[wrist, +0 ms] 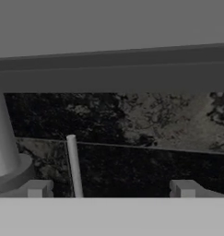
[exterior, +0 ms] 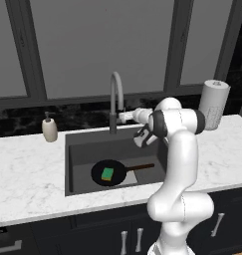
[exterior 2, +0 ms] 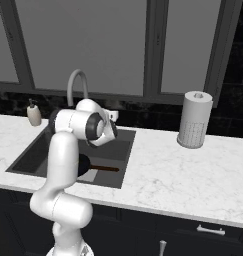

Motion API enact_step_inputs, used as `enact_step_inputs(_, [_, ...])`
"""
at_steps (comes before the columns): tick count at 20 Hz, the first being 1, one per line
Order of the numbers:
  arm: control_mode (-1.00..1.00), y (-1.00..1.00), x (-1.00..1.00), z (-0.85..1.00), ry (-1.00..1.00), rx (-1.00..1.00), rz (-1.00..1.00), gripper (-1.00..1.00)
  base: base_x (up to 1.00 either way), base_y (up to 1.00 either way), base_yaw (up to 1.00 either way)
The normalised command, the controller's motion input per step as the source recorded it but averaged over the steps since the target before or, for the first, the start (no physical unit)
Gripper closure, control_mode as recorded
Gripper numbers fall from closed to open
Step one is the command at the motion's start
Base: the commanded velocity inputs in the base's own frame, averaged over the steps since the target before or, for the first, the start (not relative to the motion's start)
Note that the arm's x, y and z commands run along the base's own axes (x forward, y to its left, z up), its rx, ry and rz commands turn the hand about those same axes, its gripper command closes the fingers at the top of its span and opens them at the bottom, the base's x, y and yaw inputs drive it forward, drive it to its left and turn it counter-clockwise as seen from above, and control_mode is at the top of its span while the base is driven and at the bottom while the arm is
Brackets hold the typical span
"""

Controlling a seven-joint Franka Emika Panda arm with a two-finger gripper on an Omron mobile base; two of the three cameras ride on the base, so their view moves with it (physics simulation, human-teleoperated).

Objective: Pick the pan and sponge and place them into the sink. Then turn on the water.

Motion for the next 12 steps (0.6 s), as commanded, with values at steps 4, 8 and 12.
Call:
enact_step_inputs(4, [-1.0, 0.16, 0.02, 0.0, 0.0, 0.0, -0.03, -1.0, 0.0, 0.0, 0.0])
enact_step_inputs(8, [-1.0, -0.01, 0.13, -0.09, 0.0, 0.0, -0.06, -1.0, 0.0, 0.0, 0.0])
enact_step_inputs(12, [-1.0, 0.0, 0.15, -0.24, 0.0, 0.0, -0.07, -1.0, 0.0, 0.0, 0.0])
